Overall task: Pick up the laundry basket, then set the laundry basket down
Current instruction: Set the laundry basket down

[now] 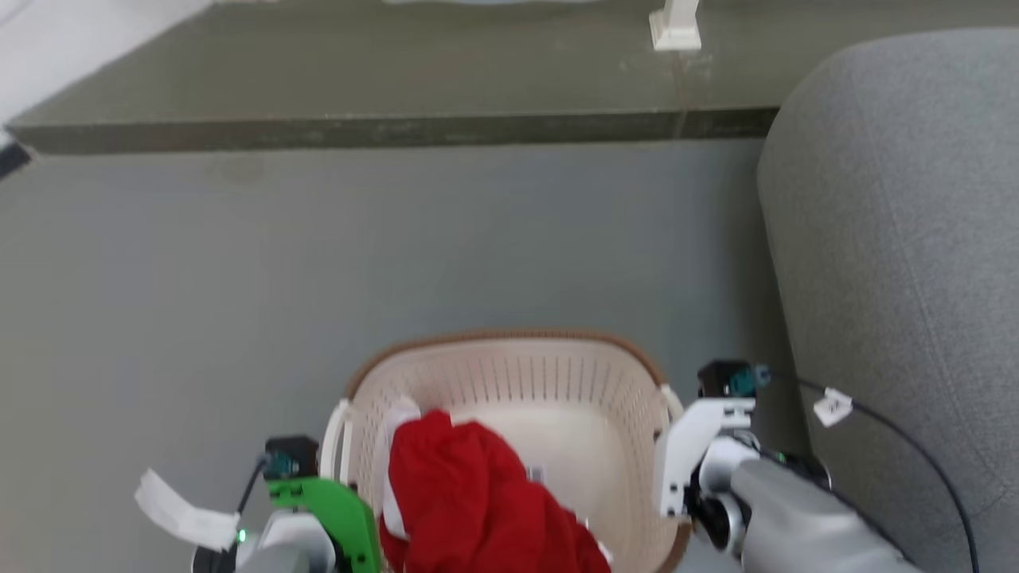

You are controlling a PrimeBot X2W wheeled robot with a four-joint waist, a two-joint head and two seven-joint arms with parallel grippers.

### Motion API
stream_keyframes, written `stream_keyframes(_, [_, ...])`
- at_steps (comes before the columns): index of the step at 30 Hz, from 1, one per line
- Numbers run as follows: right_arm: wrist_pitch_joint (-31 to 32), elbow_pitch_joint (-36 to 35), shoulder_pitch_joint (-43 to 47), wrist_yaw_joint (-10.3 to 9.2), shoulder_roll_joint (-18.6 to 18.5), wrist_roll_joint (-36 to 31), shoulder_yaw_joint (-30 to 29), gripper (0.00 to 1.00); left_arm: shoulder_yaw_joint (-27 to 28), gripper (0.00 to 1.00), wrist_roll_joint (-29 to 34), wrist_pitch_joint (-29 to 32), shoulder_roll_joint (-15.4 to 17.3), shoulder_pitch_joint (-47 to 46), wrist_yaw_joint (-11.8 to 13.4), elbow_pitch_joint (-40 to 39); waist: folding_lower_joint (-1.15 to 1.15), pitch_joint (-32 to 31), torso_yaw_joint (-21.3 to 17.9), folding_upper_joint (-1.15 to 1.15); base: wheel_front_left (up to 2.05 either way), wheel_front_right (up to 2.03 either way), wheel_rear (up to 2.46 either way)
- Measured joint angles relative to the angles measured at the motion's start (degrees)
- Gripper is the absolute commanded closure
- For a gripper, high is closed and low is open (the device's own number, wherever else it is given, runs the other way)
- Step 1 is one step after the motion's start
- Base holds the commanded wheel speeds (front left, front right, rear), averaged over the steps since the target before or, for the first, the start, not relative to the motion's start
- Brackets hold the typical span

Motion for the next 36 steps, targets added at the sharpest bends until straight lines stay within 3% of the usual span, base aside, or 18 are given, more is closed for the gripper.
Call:
stream_keyframes(18, [-2.76,1.72,-14.79,-0.05,-0.29,-0.15,-1.46,1.0,1.37,1.0,0.45,-3.0,0.53,-12.33,1.86,-1.67,0.0,13.04,-0.8,0.0,0.0,0.0,0.0])
stream_keyframes(36, [-5.98,3.97,-22.82,-0.04,-0.33,-0.66,-2.23,1.0,1.56,1.0,0.88,-4.91,0.53,-20.16,2.75,-2.72,0.01,26.87,-1.12,0.0,0.0,0.0,0.0])
